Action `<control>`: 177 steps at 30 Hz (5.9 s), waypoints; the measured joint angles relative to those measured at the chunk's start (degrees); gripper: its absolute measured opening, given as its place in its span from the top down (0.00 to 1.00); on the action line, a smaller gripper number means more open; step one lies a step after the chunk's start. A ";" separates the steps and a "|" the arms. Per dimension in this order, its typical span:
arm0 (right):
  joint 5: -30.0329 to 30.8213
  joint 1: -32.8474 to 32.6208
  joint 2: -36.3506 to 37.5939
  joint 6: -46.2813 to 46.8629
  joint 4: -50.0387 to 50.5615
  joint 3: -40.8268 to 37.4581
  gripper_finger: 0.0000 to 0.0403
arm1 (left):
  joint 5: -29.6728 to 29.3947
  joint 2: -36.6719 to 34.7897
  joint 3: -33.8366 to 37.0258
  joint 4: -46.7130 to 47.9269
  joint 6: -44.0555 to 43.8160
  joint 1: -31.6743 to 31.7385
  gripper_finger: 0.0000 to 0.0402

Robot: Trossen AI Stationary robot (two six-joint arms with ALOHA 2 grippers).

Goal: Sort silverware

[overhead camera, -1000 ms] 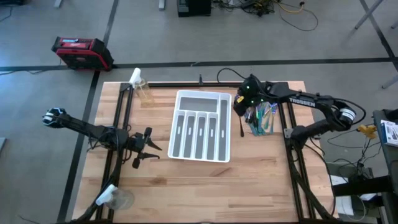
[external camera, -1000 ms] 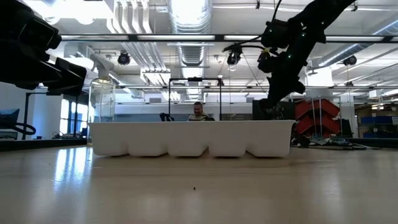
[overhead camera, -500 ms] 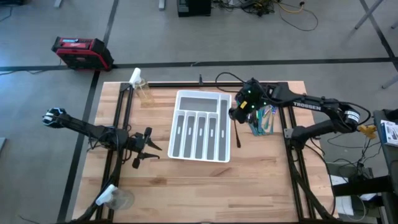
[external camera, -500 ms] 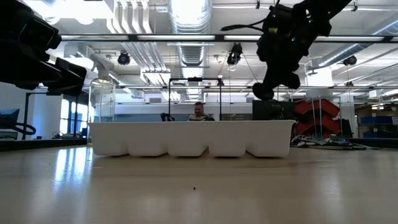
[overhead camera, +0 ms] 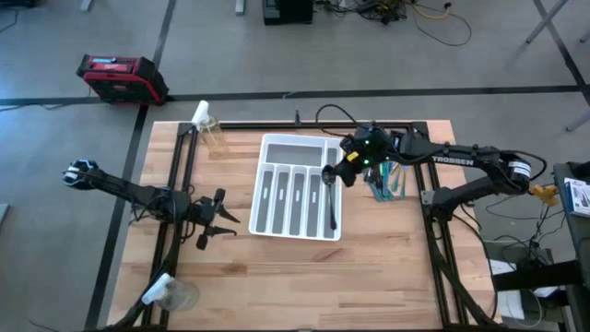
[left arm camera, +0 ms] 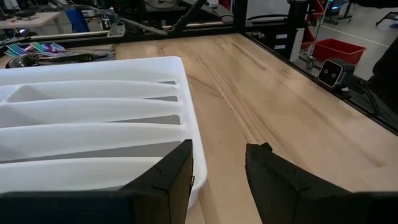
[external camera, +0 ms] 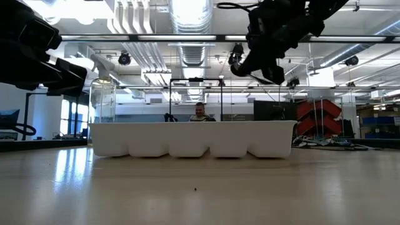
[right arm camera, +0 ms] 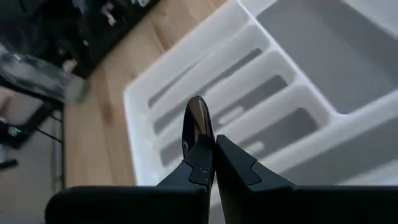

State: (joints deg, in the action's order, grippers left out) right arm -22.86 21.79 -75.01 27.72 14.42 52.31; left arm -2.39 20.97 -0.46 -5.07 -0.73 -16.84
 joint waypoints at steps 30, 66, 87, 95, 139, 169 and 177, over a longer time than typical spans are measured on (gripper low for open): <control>17.04 -3.16 -22.18 4.77 -11.54 -0.04 1.00 | 0.00 0.22 -0.01 0.03 0.00 0.00 0.67; 31.03 11.75 -5.84 -16.39 19.82 -1.60 0.64 | 0.00 0.26 -0.01 0.02 0.02 0.00 0.67; 32.27 25.36 -14.55 -10.68 18.27 -3.69 0.61 | -0.01 0.66 -0.01 0.01 0.02 0.01 0.67; 32.58 24.31 -16.50 -10.26 16.21 -3.56 0.60 | 0.00 0.66 0.01 0.02 0.01 0.02 0.67; 20.07 13.40 1.85 -4.74 23.42 -5.37 1.00 | 0.00 0.81 -0.01 0.03 0.01 0.01 0.67; 2.98 -8.60 -20.81 36.33 -32.64 -6.49 1.00 | -3.71 0.70 -0.01 -0.85 5.64 0.07 0.67; 6.01 -7.44 -20.63 33.75 -25.84 -6.27 1.00 | -3.85 0.85 -0.01 -7.30 -2.96 0.07 0.67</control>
State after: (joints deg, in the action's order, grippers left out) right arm -16.86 14.35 -95.64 61.47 -11.42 46.04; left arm -6.24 21.82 -0.47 -12.37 -3.69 -16.78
